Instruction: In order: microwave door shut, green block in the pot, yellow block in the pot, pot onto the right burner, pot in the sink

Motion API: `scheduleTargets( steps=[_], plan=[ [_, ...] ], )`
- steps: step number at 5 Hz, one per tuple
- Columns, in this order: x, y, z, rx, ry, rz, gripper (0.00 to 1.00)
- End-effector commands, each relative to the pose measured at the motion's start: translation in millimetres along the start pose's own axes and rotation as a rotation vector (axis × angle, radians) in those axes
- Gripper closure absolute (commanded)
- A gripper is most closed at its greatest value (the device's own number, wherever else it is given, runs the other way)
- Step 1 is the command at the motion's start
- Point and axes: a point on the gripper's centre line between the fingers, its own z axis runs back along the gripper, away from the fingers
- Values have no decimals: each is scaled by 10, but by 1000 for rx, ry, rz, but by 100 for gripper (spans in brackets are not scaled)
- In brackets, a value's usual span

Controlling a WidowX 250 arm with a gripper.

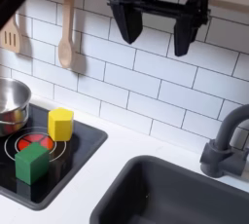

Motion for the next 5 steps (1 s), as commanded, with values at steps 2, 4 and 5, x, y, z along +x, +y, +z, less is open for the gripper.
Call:
scheduleTargets(
  steps=[2,4,5],
  plan=[
    [111,64,-26,6,-8,17,0],
    [169,74,-43,6,-8,27,0],
    [188,92,-46,10,-10,31,0]
  ],
)
